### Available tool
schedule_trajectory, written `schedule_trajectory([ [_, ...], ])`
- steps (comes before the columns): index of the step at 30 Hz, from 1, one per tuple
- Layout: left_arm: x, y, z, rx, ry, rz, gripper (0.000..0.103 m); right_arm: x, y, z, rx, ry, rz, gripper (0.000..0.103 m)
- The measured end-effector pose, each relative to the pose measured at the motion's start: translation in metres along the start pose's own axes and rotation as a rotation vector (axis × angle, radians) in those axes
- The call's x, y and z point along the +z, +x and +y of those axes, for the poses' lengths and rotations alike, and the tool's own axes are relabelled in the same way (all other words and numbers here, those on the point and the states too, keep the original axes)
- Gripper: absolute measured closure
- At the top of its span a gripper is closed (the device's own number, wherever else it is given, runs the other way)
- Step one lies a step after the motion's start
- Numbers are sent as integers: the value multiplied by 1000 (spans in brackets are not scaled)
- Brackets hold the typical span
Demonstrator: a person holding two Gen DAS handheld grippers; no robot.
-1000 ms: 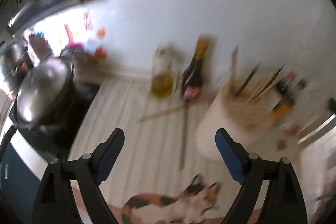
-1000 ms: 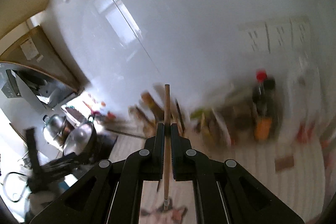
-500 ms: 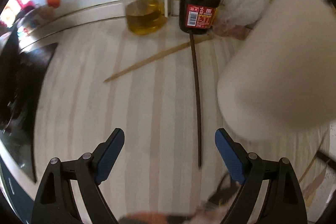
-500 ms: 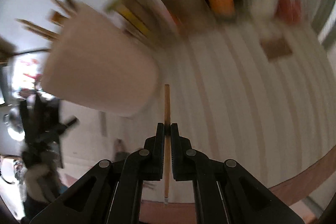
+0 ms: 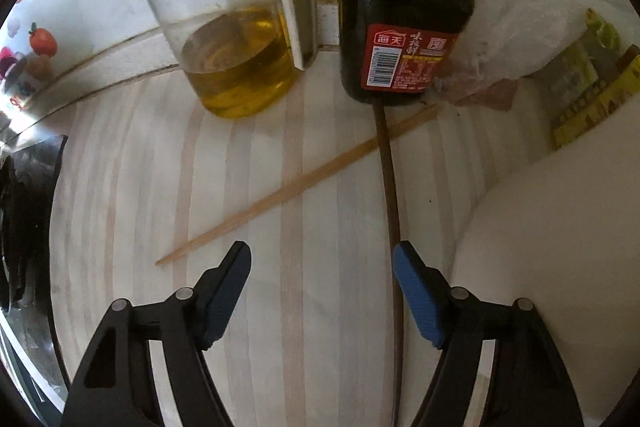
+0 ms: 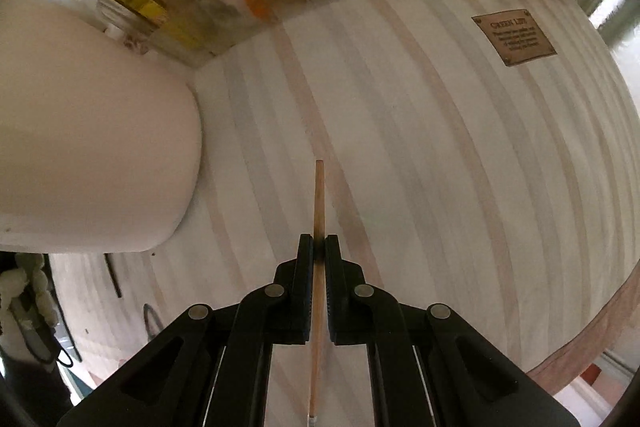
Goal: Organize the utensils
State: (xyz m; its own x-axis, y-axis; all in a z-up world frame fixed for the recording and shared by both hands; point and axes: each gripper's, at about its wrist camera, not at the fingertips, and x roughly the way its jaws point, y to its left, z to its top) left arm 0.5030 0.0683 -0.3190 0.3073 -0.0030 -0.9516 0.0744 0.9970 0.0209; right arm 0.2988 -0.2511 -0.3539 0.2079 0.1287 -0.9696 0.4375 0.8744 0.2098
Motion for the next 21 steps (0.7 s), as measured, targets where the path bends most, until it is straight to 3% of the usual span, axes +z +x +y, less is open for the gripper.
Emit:
schedule_trajectory([
  [4,6,7,-4,11,13,1,34,1,5,1,-25,-4,1,98],
  [6,8,9,-8,-1,25,0,44,0,8,2,-44,-9,1,98],
  [7,8,7,-10,-5,31,-14,56,-1,9,2,-52,-11,4,97],
  [8,9,8,-14,8,51,-10,76,-1,10,4,-59,-12,6,97],
  [10,9,15,-19,-6,69,25,100,-2,13,8,-70,-15,6,97],
  [15,-6,10,-20,-15,82,21,102,-1,12,12,-81,4,12,96],
  [19,-28,4,-9,-19,68,34,102,-5,7,1,-63,18,10,82],
  [21,-46,0,-2,-23,53,48,103,-8,8,-2,-60,14,19,82],
])
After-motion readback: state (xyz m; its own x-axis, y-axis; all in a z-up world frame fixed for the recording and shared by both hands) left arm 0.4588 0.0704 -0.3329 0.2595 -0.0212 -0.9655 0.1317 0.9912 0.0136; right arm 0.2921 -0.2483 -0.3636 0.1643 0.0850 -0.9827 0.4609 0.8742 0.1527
